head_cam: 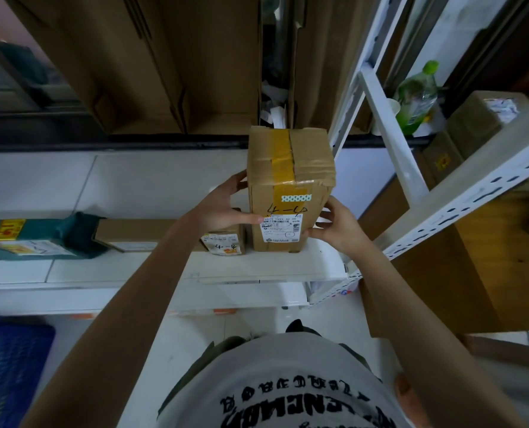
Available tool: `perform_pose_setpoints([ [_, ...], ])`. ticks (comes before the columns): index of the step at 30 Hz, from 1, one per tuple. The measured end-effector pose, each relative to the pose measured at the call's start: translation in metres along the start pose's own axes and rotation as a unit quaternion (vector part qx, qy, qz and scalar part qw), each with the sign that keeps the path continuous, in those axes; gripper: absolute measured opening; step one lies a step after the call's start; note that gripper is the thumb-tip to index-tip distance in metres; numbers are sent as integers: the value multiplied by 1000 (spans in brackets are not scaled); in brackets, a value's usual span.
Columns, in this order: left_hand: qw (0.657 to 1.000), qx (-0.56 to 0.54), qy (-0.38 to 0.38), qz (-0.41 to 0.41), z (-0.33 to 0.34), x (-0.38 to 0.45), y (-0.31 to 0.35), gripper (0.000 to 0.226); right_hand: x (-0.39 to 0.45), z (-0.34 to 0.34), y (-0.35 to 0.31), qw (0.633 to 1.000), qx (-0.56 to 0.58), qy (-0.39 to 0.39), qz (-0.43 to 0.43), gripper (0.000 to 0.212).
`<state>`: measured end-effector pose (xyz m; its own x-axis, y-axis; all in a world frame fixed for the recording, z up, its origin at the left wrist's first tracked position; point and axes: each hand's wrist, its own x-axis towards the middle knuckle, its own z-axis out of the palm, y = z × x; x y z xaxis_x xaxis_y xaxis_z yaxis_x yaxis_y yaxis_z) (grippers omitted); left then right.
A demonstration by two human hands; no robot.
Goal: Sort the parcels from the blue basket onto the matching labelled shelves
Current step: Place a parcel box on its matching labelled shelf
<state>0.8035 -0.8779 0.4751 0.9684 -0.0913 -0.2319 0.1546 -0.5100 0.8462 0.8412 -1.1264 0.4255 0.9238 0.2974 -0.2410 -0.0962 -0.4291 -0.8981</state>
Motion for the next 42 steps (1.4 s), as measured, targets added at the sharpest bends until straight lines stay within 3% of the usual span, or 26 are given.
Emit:
perform_pose_setpoints([
  [12,999,12,17,-28,0,-10,-10,98,-3,10,10,999,29,-12,-7,78],
  [18,999,34,12,-37,5,-11,-12,96,-3,10,15,1000,5,-13,9,90],
  [23,997,51,15,-49,7,-11,-16,96,-8,11,15,999,-45,-6,25,85],
  [27,991,34,113,-67,7,-31,-22,86,-18,19,24,980,-172,40,88,60],
  [30,955,9,290,-56,26,-68,-38,43,-38,38,27,948,-272,-92,140,43],
  [32,941,71,326,-51,44,-93,-53,28,-54,63,20,940,-279,-176,88,38],
  [34,949,153,267,-63,58,-109,-74,40,-64,92,8,931,-279,-233,-9,43],
  [38,935,231,174,-207,71,-128,-115,50,-63,149,-9,855,-410,-259,-184,57],
  [42,912,212,149,-317,75,-150,-134,57,-62,202,-13,770,-496,-315,-248,64],
])
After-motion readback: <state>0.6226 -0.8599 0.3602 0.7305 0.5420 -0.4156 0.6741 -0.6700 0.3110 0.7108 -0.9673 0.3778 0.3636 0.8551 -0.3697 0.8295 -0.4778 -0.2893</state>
